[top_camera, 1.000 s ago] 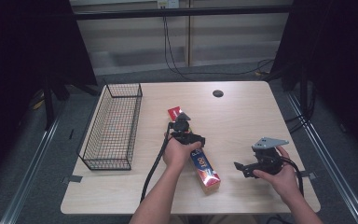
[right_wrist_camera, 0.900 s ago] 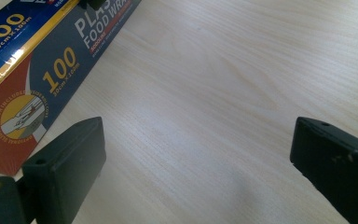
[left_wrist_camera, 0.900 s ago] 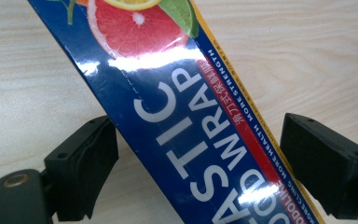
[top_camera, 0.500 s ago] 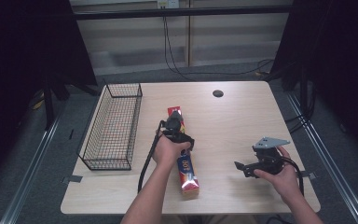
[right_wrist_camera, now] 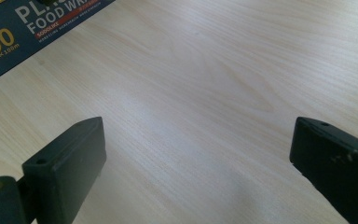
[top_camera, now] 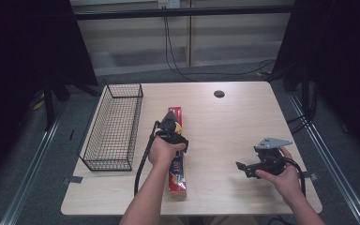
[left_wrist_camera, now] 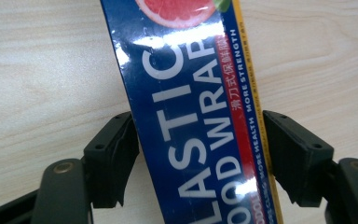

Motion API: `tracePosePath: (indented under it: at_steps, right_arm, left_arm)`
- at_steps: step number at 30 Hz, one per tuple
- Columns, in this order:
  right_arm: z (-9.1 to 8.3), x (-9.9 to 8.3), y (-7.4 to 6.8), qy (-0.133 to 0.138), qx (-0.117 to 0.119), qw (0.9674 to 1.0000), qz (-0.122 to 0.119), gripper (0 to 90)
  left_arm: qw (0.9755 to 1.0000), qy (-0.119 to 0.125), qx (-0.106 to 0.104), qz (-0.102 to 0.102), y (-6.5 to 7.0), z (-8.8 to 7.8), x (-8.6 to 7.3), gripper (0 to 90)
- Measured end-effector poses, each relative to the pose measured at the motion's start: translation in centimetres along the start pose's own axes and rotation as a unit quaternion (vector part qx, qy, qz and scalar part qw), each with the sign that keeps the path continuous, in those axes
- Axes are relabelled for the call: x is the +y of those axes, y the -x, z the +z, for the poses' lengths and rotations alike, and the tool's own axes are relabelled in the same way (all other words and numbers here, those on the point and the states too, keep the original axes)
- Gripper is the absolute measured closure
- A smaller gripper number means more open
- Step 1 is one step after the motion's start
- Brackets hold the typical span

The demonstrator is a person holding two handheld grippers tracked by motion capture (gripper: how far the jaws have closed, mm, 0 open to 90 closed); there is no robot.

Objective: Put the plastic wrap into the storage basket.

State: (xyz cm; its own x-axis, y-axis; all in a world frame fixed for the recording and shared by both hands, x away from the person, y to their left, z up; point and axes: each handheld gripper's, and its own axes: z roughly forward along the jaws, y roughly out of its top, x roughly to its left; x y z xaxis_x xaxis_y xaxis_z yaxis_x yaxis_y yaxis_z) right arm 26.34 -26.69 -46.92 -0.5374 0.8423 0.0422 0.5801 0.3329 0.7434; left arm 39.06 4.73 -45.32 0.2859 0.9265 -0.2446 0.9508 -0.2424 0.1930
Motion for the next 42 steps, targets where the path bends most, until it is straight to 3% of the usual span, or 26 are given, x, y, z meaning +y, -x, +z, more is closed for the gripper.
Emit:
tracePosePath:
  at_steps: [2, 9, 16, 17, 19, 23, 30, 35, 42]
  right_arm:
    - [0.02, 0.00, 0.03, 0.000, 0.001, 1.0000, 0.000, 3.4]
    - [0.08, 0.06, 0.04, 0.003, 0.003, 1.0000, -0.003, 3.5]
    - [0.05, 0.07, 0.09, 0.005, 0.003, 1.0000, -0.005, 3.6]
    - [0.08, 0.08, 0.07, 0.004, 0.005, 1.0000, -0.004, 3.7]
    - [0.09, 0.09, 0.07, 0.004, 0.004, 1.0000, -0.003, 3.7]
    - [0.05, 0.12, 0.04, 0.007, 0.006, 1.0000, -0.004, 4.0]
    - [0.16, 0.21, -0.08, 0.006, 0.005, 0.9999, -0.009, 3.9]
    - [0.08, 0.19, -0.03, 0.005, 0.005, 1.0000, -0.003, 4.0]
    - [0.11, 0.24, -0.08, 0.008, 0.005, 0.9999, -0.008, 3.9]
  left_arm:
    - [0.9999, 0.002, 0.012, -0.004, 0.31, 0.33, 0.00, 29.1]
    - [0.9997, -0.002, 0.011, -0.020, 0.34, 0.35, 0.11, 31.2]
    - [0.9996, -0.005, 0.022, -0.017, 0.48, 0.30, 0.27, 32.9]
    - [0.9992, -0.008, 0.025, -0.031, 0.57, 0.26, 0.34, 33.5]
    - [0.9989, -0.007, 0.031, -0.034, 0.68, 0.27, 0.36, 34.1]
    - [0.9989, -0.003, 0.035, -0.032, 0.75, 0.27, 0.31, 34.5]
    - [0.9978, 0.006, 0.059, -0.031, 1.08, 0.02, 0.29, 38.7]
    - [0.9968, -0.007, 0.078, -0.018, 0.73, -0.34, 0.36, 41.2]
    - [0.9965, -0.011, 0.081, -0.013, 0.73, -0.21, 0.49, 39.1]
